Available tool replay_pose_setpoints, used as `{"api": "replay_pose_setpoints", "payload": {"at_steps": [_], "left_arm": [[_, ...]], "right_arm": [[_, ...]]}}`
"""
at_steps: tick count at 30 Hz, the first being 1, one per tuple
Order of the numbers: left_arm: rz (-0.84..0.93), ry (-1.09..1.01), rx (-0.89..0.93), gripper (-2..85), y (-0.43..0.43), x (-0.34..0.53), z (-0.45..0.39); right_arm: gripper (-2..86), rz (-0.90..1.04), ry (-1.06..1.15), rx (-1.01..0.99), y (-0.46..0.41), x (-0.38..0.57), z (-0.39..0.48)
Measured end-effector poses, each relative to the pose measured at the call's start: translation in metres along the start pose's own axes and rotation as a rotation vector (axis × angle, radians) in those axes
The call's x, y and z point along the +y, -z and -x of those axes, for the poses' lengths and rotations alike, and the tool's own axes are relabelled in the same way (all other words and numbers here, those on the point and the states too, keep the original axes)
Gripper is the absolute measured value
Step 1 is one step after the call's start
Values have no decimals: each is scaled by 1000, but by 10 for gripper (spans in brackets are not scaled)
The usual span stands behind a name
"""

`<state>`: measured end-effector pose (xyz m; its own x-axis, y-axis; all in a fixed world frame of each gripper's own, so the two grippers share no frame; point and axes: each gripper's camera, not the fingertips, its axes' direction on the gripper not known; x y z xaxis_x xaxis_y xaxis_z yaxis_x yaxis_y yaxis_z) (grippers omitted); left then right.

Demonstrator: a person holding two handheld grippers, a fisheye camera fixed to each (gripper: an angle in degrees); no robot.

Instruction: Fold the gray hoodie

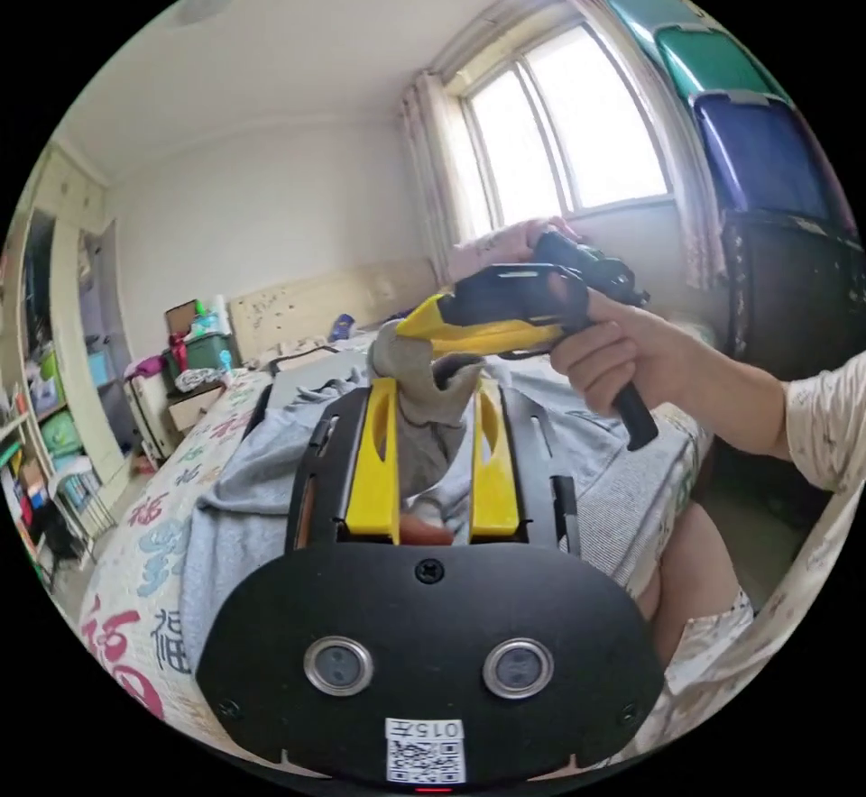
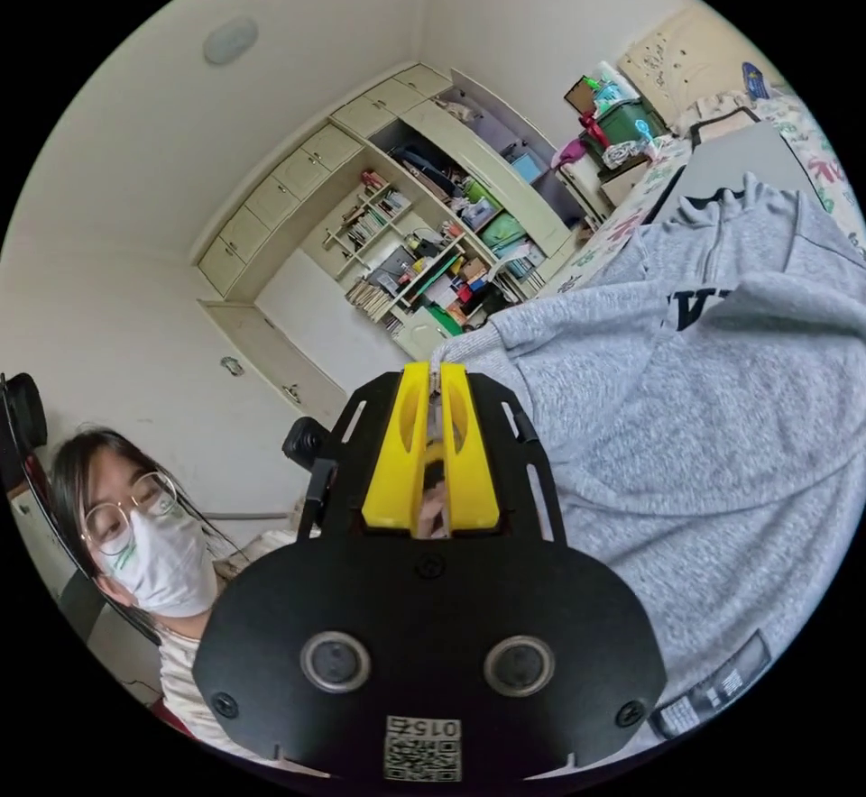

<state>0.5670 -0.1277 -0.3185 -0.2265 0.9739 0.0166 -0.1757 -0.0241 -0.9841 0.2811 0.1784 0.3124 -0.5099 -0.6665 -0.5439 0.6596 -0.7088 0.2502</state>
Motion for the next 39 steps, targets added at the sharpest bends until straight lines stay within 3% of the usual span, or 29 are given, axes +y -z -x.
{"api": "replay_pose_setpoints", "payload": {"at_steps": [7,12,20,28,33,39], "left_arm": [[33,198,95,63,-5,-25,0],[1,292,215,62,-16,-46,-11],[-58,307,313,95,-44,-99,-70],[-195,491,372,90,-76,-145,-121],[-187,521,402,50,-107,-194,-164],[-231,628,402,71,-141,-249,-213]], "right_arm": [[36,80,290,340,-50,32,24],[50,61,363,533,-55,73,-10],[14,95,432,479,-94,113,-66],[-7,241,615,451,-152,176,-124],[9,221,674,486,-158,203,-154],[61,228,746,526,-170,227,-196]]}}
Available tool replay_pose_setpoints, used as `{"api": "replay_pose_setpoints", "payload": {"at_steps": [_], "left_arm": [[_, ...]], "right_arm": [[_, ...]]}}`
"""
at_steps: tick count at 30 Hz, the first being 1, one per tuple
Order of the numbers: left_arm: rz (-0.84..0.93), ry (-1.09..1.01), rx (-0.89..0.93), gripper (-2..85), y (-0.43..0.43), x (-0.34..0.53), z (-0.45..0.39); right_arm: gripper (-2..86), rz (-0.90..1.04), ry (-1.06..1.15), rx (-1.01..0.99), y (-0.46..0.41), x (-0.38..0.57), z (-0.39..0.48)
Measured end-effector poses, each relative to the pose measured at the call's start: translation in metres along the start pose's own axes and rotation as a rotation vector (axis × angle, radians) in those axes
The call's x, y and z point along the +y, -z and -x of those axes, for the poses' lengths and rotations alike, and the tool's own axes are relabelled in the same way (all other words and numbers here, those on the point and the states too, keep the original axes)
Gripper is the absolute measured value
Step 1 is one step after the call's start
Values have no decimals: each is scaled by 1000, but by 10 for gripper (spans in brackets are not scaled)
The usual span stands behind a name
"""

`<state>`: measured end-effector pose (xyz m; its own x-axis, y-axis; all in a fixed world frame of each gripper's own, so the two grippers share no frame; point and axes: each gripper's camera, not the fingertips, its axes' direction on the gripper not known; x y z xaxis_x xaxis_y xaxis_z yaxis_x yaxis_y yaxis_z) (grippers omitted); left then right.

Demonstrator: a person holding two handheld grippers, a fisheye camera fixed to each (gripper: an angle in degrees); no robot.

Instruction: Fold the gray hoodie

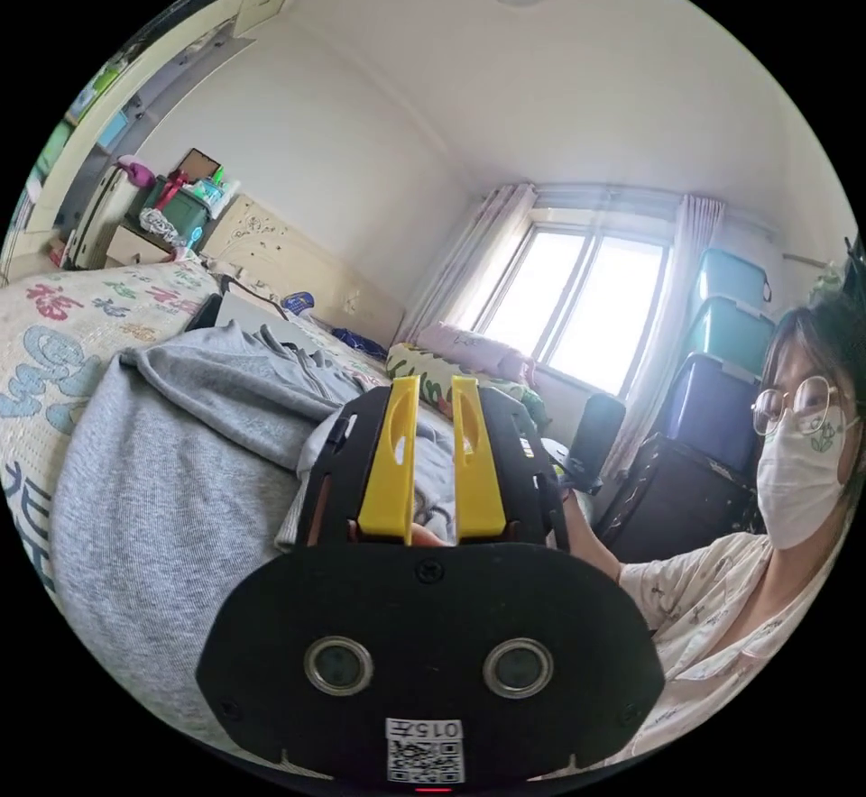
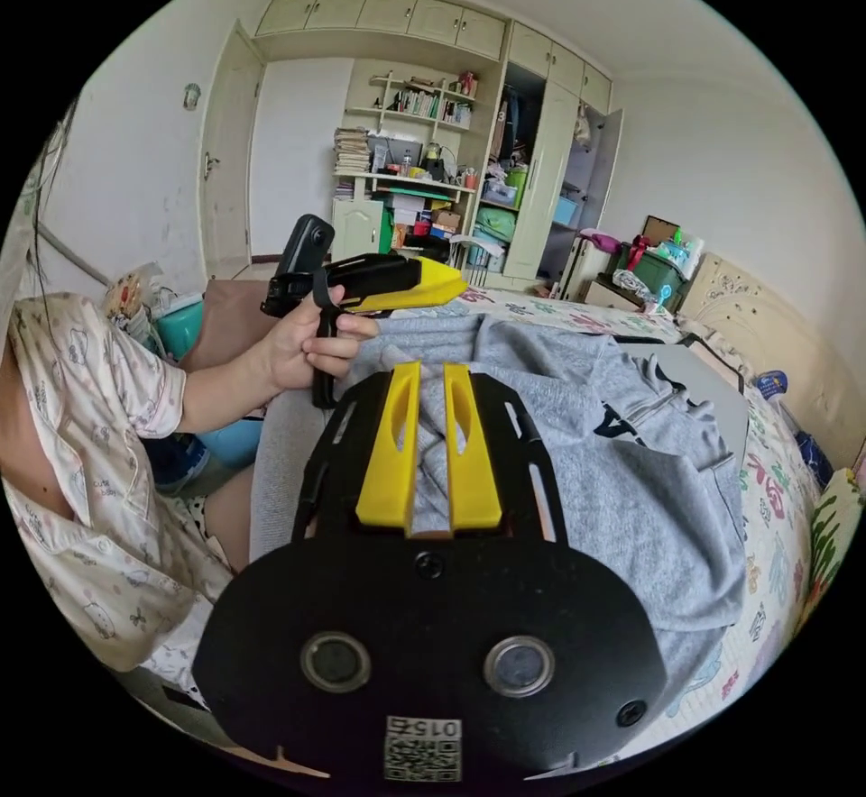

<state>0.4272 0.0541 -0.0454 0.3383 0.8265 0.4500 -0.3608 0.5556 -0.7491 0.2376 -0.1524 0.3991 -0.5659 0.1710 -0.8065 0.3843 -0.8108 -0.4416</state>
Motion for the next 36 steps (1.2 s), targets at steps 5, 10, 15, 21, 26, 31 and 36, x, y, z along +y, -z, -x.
{"api": "replay_pose_setpoints", "payload": {"at_steps": [5,10,15,21,26,31,36], "left_arm": [[-53,216,-23,121,-49,-7,-21],[-21,330,-13,140,-122,-27,-62],[-55,387,-26,151,-176,-45,-102],[-102,478,30,166,-246,-68,-139],[-102,607,179,170,-309,-83,-152],[-23,545,350,158,-384,-119,-190],[56,499,488,164,-449,-151,-224]], "right_arm": [[99,160,123,-12,-51,-10,12],[127,352,217,52,-134,-17,13],[91,431,174,-31,-180,8,-18],[44,148,68,76,-147,66,-54],[42,-100,-50,227,-122,127,-80],[42,-142,10,340,-137,165,-64],[42,-145,110,385,-149,191,-46]]}}
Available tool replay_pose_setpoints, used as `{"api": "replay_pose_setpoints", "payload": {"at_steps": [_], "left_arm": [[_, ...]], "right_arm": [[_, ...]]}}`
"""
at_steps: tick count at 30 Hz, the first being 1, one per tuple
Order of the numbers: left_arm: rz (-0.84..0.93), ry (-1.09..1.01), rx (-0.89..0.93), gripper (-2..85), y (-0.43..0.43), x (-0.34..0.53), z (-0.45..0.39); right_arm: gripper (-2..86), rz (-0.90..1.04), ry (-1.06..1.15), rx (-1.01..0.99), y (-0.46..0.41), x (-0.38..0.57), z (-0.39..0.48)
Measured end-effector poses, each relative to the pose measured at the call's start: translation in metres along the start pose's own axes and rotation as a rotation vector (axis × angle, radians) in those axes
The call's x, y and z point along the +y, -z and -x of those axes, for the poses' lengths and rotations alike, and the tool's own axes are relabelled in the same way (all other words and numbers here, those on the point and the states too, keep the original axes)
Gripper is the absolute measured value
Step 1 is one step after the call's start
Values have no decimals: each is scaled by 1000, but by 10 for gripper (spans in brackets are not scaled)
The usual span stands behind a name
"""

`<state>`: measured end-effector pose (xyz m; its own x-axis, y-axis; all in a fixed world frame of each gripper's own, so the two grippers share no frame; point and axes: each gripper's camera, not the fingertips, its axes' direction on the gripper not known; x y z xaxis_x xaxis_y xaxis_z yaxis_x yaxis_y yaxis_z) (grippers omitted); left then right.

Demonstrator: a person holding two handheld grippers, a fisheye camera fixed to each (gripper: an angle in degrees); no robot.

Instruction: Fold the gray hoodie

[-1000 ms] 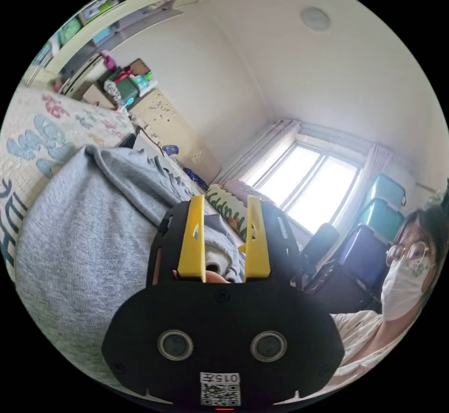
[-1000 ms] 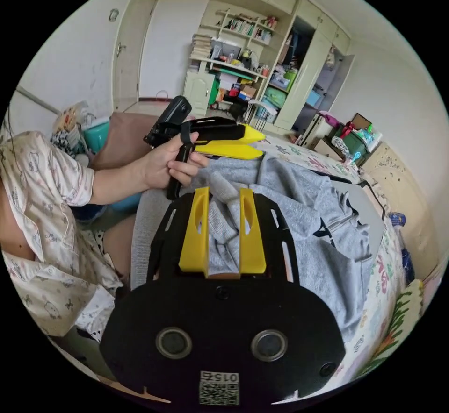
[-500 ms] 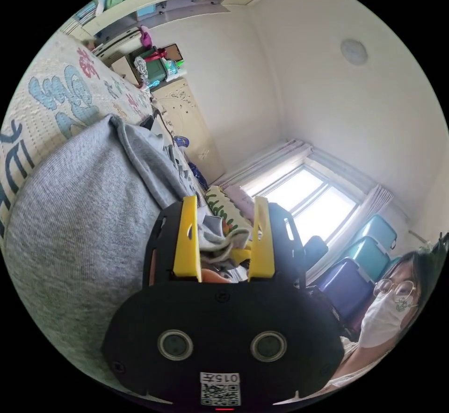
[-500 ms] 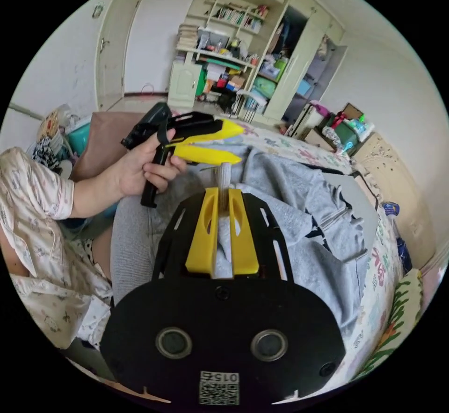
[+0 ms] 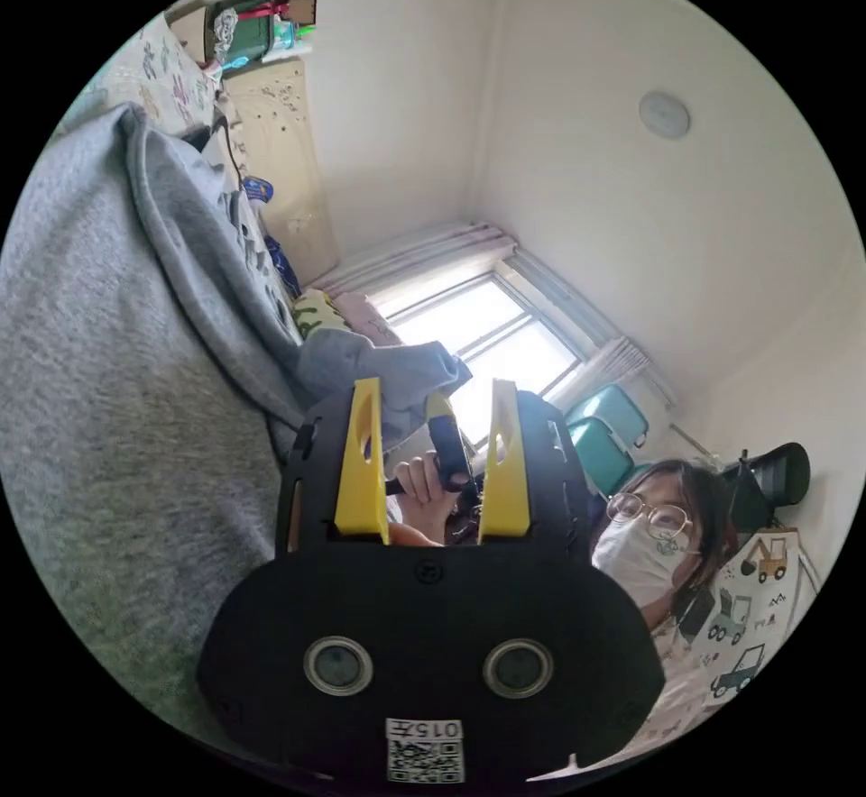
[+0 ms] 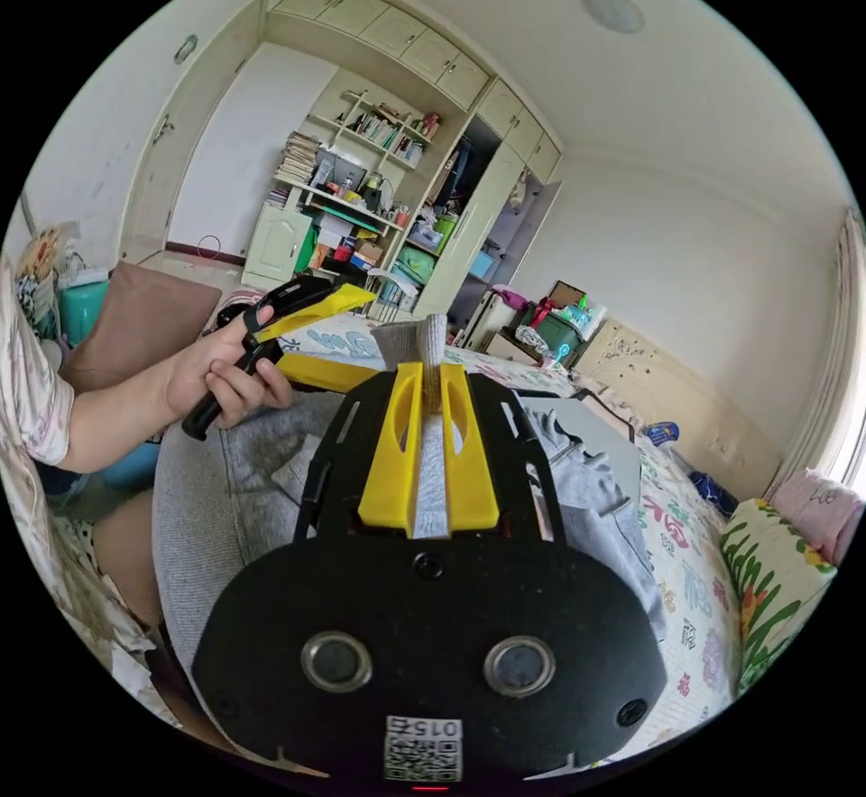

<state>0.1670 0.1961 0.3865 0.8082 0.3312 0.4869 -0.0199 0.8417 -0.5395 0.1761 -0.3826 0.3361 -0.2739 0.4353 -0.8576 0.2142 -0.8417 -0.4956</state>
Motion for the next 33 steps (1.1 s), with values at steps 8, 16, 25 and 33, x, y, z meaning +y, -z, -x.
{"api": "replay_pose_setpoints", "payload": {"at_steps": [8,16,25,33], "left_arm": [[-27,-2,-5,165,-80,-28,-23],[-14,-20,-34,148,-157,-53,-54],[9,-30,-91,76,-226,-69,-86],[-44,-50,-94,0,-266,-68,-110]], "right_arm": [[44,23,159,-107,3,30,13],[51,8,226,-165,25,37,6],[79,57,265,-270,47,8,-12],[88,63,253,-530,89,-35,-67]]}}
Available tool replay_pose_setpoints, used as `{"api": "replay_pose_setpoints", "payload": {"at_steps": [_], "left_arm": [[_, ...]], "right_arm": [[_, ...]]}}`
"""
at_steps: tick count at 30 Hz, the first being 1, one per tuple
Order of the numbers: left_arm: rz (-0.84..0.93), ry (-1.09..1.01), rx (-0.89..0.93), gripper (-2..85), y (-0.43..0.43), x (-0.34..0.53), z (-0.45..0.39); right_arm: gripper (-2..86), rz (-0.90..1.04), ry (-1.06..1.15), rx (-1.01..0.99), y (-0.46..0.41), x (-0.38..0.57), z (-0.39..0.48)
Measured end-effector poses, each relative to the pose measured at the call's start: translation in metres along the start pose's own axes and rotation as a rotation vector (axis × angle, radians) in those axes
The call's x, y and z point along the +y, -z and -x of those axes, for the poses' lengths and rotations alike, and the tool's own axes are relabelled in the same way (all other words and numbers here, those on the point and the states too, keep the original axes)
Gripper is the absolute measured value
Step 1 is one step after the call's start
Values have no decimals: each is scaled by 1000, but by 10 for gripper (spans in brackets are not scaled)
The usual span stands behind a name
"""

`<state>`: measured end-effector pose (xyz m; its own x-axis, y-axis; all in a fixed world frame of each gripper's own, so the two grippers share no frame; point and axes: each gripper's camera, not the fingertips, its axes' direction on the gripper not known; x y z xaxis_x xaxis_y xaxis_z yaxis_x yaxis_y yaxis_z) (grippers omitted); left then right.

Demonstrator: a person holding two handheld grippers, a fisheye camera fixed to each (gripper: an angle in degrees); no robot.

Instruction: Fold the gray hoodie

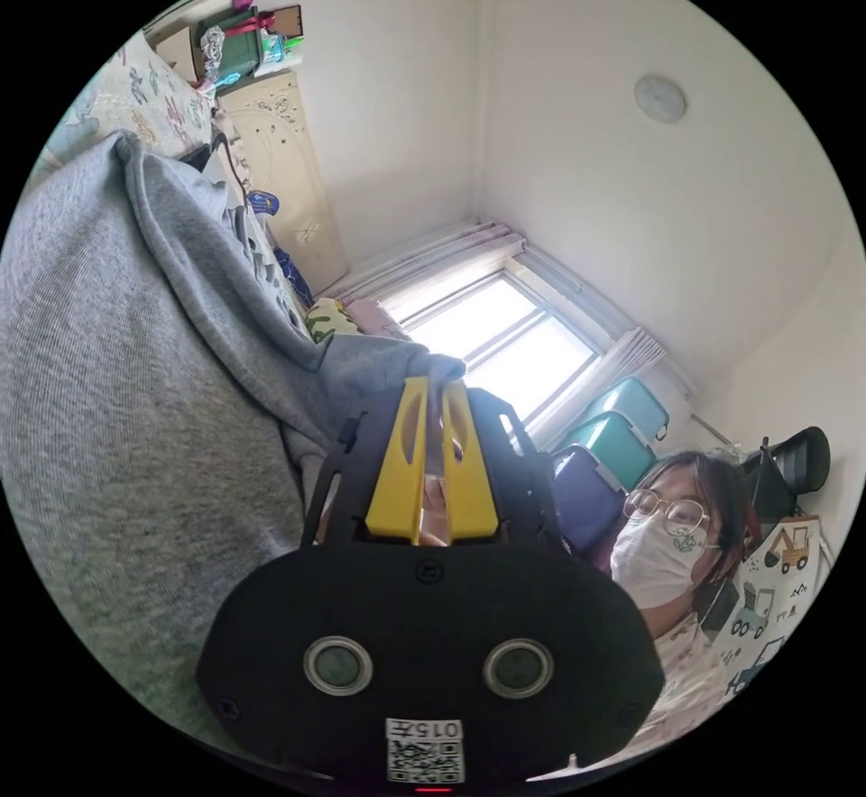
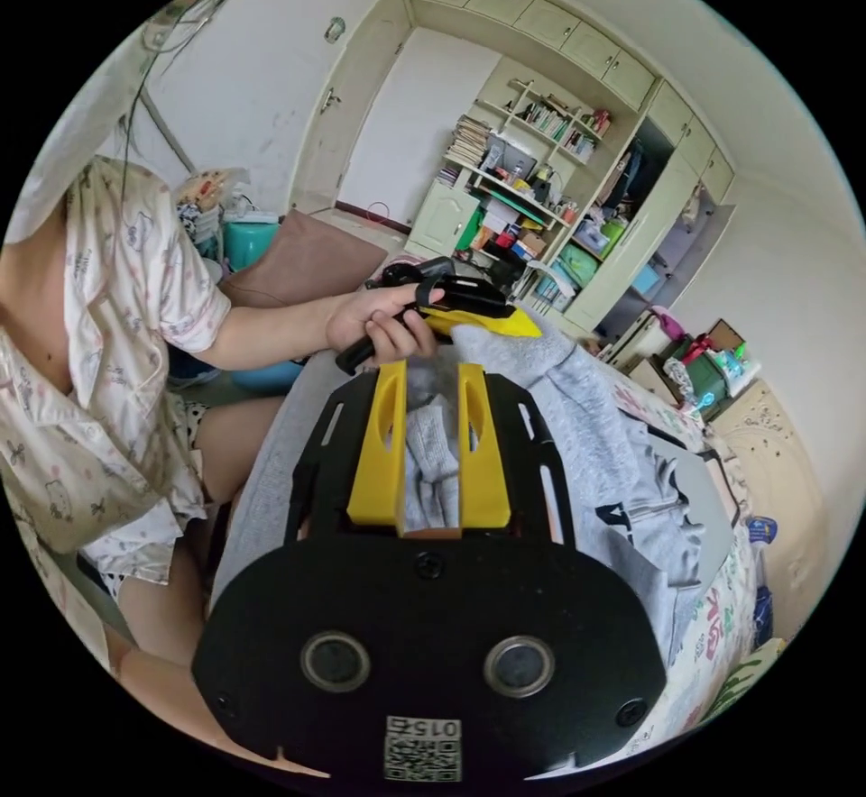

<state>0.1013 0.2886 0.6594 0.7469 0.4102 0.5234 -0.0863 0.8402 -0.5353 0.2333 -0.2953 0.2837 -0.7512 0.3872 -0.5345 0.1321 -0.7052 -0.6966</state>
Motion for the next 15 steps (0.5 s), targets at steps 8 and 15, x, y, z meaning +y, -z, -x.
{"api": "replay_pose_setpoints", "payload": {"at_steps": [8,15], "left_arm": [[-37,16,20,-3,-32,10,-22],[-46,-15,-49,-3,-66,25,-56]], "right_arm": [[103,197,-3,-95,-23,-69,-14],[49,261,-2,-31,-42,-154,-15]]}}
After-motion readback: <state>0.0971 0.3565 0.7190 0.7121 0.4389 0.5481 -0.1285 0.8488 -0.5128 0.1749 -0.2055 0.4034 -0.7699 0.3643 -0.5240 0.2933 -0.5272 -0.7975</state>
